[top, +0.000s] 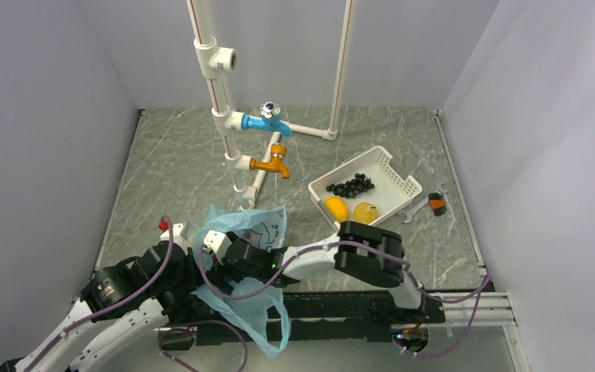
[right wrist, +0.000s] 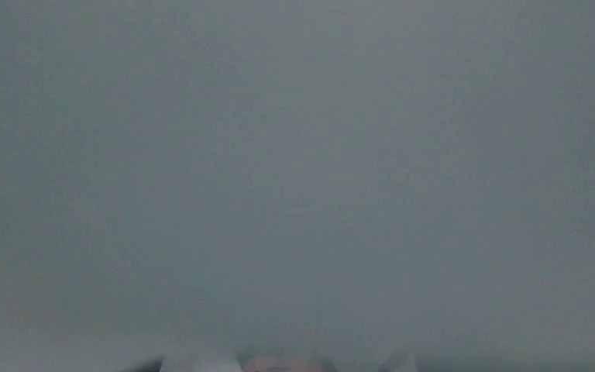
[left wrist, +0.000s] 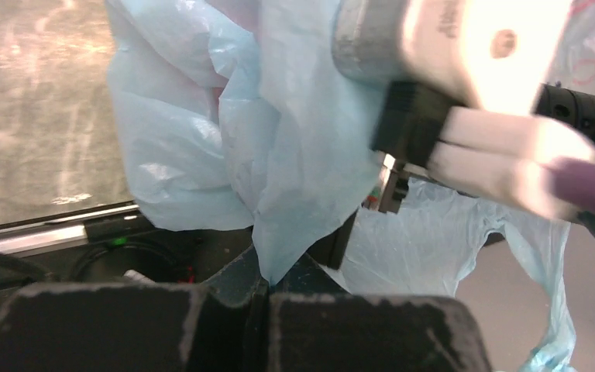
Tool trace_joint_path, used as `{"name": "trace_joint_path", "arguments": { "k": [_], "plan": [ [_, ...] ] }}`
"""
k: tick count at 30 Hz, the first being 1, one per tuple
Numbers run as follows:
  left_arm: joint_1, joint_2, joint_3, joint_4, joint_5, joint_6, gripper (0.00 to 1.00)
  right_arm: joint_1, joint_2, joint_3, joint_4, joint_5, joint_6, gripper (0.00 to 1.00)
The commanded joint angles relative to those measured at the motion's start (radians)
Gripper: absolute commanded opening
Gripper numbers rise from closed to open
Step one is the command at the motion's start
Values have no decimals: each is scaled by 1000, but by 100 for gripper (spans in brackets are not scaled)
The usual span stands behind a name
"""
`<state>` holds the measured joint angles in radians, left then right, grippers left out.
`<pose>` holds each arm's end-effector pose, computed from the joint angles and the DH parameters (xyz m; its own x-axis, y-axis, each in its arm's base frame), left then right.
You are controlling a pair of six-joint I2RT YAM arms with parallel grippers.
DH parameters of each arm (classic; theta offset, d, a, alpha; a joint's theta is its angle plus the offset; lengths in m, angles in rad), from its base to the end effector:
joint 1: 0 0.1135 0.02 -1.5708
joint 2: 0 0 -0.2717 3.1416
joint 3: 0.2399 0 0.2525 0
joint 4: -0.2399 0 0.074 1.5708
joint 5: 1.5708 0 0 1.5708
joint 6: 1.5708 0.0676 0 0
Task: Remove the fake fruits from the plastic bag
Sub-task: Take out the fake fruit from the plastic bag.
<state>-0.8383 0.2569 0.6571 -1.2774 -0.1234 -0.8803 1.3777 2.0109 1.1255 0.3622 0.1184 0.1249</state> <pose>0.0396 -0.0316 0.2249 -0.8558 -0.1926 -0.4802 0.0400 0.9007 -0.4326 0.0961 0.4496 0.1369 -0.2141 -0.4503 -0.8668 -0.9355 0.3498 0.0493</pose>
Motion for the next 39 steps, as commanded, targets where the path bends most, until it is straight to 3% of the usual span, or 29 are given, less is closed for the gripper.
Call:
{"name": "trace_joint_path", "arguments": {
  "k": [1, 5, 10, 11, 18, 25, 31, 34, 39],
  "plan": [
    [-3, -15, 1, 41, 4, -19, 0, -1, 71, 64, 47, -12, 3, 93],
    [-2, -17, 1, 41, 6, -17, 0, -5, 54, 40, 59, 16, 14, 76],
    [-3, -16, 1, 41, 5, -19, 0, -14, -41, -40, 129, 44, 38, 35],
    [-2, -15, 1, 41, 5, -18, 0, -15, -64, -58, 138, 54, 40, 31],
    [-3, -6, 1, 43, 7, -16, 0, -18, -217, -151, 125, 159, 49, 17],
    [-4, -12, 1, 42, 6, -17, 0, -22, -314, -189, 34, 187, 91, 10],
    [-3, -21, 1, 45, 9, -14, 0, -22, -394, -259, -30, 102, 148, 5],
    [-2, -28, -1, 47, 10, -10, 0, -20, -428, -276, -91, -3, 141, 0],
    [-2, -30, 1, 47, 13, -13, 0, -16, -509, -326, -130, -233, 84, 0]
  ]
}}
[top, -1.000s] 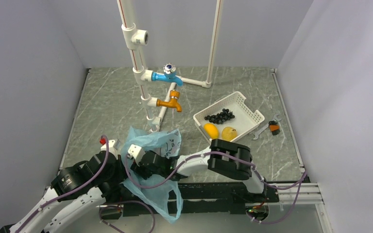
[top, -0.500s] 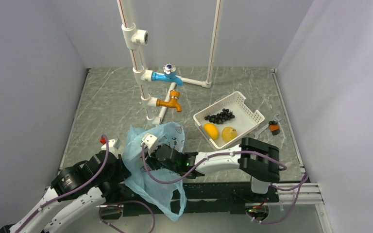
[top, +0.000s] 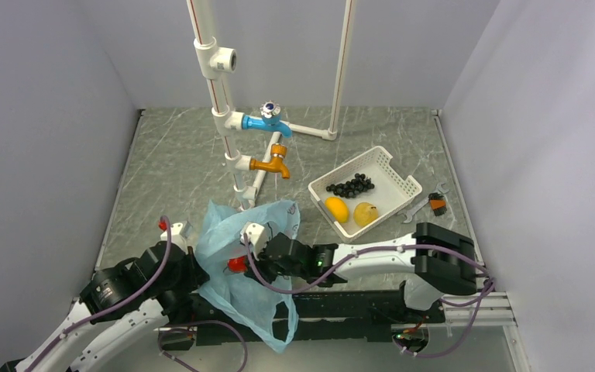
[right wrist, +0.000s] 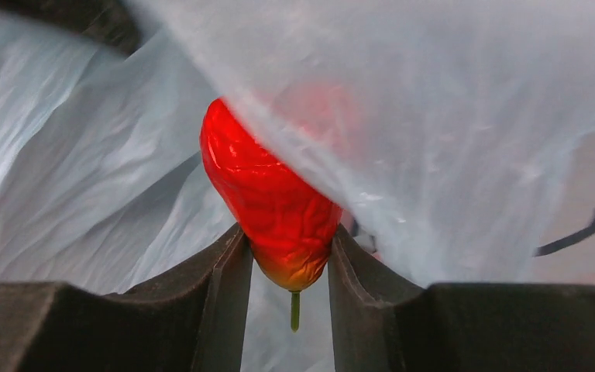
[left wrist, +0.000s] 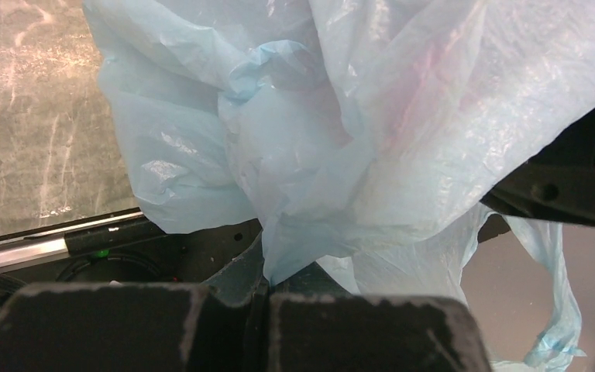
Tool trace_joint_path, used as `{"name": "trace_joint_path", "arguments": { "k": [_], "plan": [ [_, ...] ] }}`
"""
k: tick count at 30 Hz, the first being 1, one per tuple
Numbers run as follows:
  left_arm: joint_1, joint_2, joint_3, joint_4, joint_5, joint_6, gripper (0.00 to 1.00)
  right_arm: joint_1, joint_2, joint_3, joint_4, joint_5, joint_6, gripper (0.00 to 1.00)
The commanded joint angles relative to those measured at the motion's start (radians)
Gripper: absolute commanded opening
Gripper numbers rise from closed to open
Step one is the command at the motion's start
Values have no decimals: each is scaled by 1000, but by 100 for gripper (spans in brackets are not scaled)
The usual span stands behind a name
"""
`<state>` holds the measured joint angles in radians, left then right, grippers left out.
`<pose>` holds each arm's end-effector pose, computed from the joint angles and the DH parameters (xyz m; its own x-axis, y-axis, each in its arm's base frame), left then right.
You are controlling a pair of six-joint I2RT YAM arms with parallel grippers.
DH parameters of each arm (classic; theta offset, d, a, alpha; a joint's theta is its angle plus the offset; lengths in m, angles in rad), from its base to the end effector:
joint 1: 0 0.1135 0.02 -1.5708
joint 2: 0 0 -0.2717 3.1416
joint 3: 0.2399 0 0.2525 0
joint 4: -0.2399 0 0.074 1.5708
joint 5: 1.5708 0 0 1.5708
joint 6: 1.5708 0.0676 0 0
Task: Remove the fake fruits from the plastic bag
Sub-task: Take out the fake fruit from the plastic bag, then place the fake fruit in the bin, then move the plastic bag to the center of the board.
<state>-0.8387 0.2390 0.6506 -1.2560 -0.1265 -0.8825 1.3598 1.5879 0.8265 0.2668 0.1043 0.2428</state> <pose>0.0401 -0.0319 0.2255 -0.8440 -0.2070 -0.4948 0.0472 0.8902 -0.4531 0.0839 0.3583 0.1923 -0.3257 -0.3789 -0.8662 -0.9014 0.4008 0.1636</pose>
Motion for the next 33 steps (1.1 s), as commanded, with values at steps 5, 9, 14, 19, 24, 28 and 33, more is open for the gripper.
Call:
{"name": "trace_joint_path", "arguments": {
  "k": [5, 9, 14, 19, 24, 28, 33],
  "plan": [
    [8, -86, -3, 174, 67, -30, 0, 14, -195, -41, -92, -313, -47, 0],
    [8, -86, 87, 300, 7, -25, 0, 13, -383, -67, -84, -248, -42, 0],
    [8, 139, 322, 165, -243, 101, 0, 8, -554, -33, -123, -113, -34, 0],
    [8, 512, 593, -123, -456, 159, 0, 7, -660, 14, -219, 48, -50, 0],
    [22, 660, 740, -191, -615, 233, 0, 0, -774, -38, -273, 263, -36, 0],
    [154, 688, 760, -113, -643, 403, 0, -29, -855, -74, -361, 416, 12, 0],
    [361, 689, 676, 84, -568, 583, 0, -121, -893, -101, -444, 457, 76, 0]
  ]
}}
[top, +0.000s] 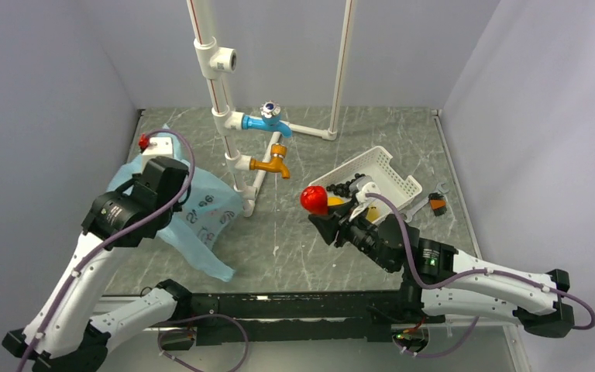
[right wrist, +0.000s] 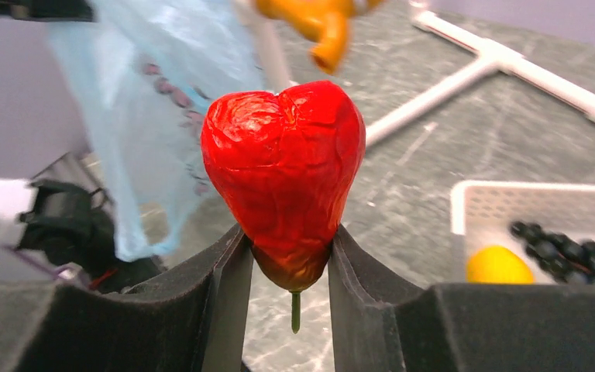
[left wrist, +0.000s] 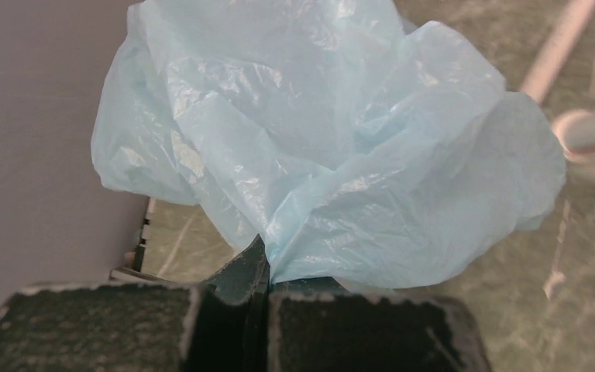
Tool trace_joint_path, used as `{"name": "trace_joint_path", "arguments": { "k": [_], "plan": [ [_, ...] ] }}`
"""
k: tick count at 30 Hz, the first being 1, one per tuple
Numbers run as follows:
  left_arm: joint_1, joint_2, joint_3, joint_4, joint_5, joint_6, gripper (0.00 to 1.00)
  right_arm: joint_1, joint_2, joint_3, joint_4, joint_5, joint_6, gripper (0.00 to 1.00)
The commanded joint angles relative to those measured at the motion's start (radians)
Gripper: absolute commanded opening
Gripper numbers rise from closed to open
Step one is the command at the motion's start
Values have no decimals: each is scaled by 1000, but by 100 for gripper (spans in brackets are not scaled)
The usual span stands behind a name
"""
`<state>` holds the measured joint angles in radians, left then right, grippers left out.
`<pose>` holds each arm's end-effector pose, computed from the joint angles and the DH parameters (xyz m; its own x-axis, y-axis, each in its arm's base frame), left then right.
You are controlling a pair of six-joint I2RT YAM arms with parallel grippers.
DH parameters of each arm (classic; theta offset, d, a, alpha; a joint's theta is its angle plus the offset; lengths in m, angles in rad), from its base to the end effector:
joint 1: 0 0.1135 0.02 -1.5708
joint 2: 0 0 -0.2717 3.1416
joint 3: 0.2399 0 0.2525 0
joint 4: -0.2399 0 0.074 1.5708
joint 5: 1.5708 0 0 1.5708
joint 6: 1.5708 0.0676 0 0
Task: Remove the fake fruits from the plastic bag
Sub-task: Move the plastic bag to the center of the board.
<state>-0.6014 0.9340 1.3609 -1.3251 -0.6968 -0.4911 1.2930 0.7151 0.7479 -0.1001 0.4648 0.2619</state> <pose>0.1361 -0.0408 0.3897 -0.6179 -0.0146 -0.7861 -0.2122 0.9658 0.1489 0.0818 0.1765 0.3506 -0.2086 0.1124 -0.9715 -0.7071 0.6690 0.2292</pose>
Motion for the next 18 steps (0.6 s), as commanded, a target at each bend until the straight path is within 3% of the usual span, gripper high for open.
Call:
{"name": "trace_joint_path", "arguments": {
  "k": [1, 7, 15, 18],
  "plan": [
    [164, -2, -54, 192, 15, 218, 0, -77, -16, -30, -82, 91, 65, 0],
    [384, 23, -175, 434, 39, 283, 0, -260, 118, -11, -149, 59, 139, 0],
    [442, -40, -421, 737, 84, 330, 1, -519, 309, 91, -249, -36, 212, 0],
    [443, -62, -463, 748, 106, 326, 20, -609, 352, 95, -257, -91, 218, 0]
  ]
}}
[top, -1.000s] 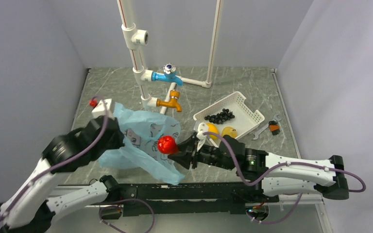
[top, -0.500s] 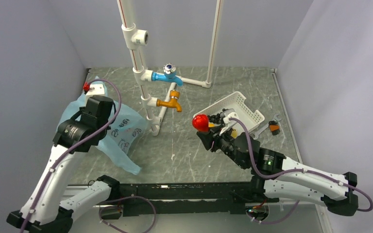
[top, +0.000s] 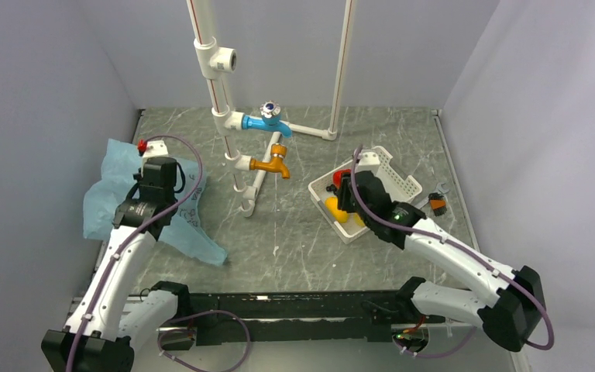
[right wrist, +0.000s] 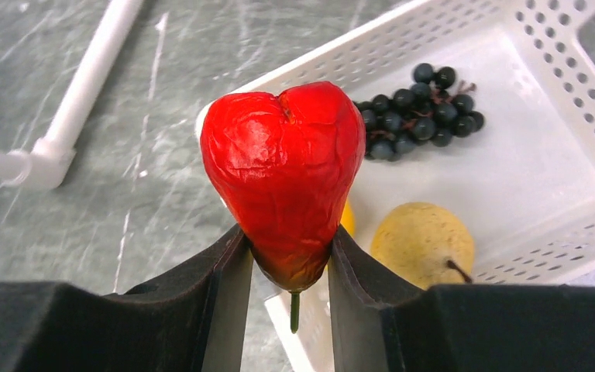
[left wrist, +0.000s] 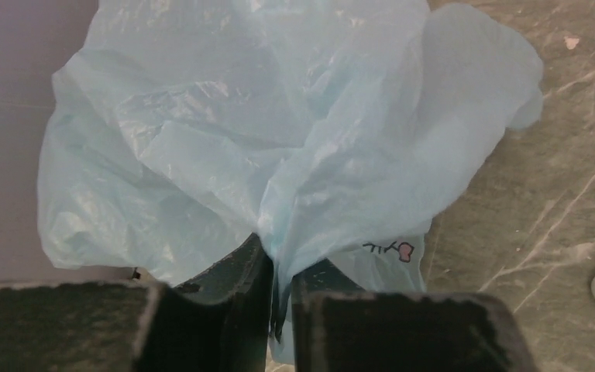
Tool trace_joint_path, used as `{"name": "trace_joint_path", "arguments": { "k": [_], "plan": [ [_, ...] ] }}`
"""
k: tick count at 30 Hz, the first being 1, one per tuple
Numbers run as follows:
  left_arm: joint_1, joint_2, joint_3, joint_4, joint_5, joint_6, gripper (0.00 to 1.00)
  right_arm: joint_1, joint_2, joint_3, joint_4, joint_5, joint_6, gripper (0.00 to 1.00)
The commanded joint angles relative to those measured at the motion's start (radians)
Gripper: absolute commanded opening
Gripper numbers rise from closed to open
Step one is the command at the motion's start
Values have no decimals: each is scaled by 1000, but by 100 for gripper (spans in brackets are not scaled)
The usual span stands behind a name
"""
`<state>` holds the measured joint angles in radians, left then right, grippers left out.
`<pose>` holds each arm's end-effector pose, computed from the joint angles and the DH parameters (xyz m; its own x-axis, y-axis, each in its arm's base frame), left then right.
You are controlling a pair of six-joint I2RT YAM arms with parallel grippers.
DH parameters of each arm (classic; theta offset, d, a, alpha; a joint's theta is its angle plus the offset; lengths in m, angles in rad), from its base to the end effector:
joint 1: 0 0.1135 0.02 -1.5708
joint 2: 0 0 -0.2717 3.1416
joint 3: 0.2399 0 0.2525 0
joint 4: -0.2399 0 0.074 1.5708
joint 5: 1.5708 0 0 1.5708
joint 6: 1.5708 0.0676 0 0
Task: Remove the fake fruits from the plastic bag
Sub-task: Move the plastic bag to the center of the board, then reset both arms
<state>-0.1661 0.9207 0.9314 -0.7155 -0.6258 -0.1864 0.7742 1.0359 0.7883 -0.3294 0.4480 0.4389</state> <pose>0.2021 0.0063 0.3090 -0.5712 -0.0565 -0.8189 -0.4191 0.8778 0.2318 0.1971 0.1518 0.2717 -0.5105 0.0365 -0.8591 -0.1697 0.9752 0.1423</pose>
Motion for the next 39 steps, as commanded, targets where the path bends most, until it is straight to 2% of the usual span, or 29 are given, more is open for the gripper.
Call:
{"name": "trace_joint_path", "arguments": {
  "k": [1, 4, 8, 13, 15, 17, 24, 29, 32, 39],
  "plan": [
    [8, -52, -50, 142, 37, 12, 30, -118, 48, 54, -27, -91, 41, 0],
    [8, -39, -57, 133, 86, 13, 43, -196, 102, 56, -33, -160, 54, 0],
    [8, -21, -52, 114, 60, 7, 65, -246, 158, 69, -59, -219, 60, 4],
    [-1, -54, -62, 128, 88, 12, 92, -265, 179, 51, -72, -208, 43, 21],
    [-9, -75, -66, 132, 87, 15, 99, -272, 178, 42, -72, -205, 44, 27],
    [-18, -112, -69, 138, 80, 16, 99, -275, 175, 34, -67, -209, 45, 35],
    [-42, -346, -124, 215, 108, 9, 99, -276, 174, 3, -43, -243, 58, 50],
    [-42, -443, -2, 40, 253, -119, 99, -277, 163, 22, -74, -243, 54, 61],
    [-42, -476, 79, -68, 330, -183, 100, -277, 136, 43, -105, -246, 46, 64],
    [-42, -548, 315, -278, 405, -253, 99, -276, -76, 105, -181, -306, -15, 77]
  ]
}}
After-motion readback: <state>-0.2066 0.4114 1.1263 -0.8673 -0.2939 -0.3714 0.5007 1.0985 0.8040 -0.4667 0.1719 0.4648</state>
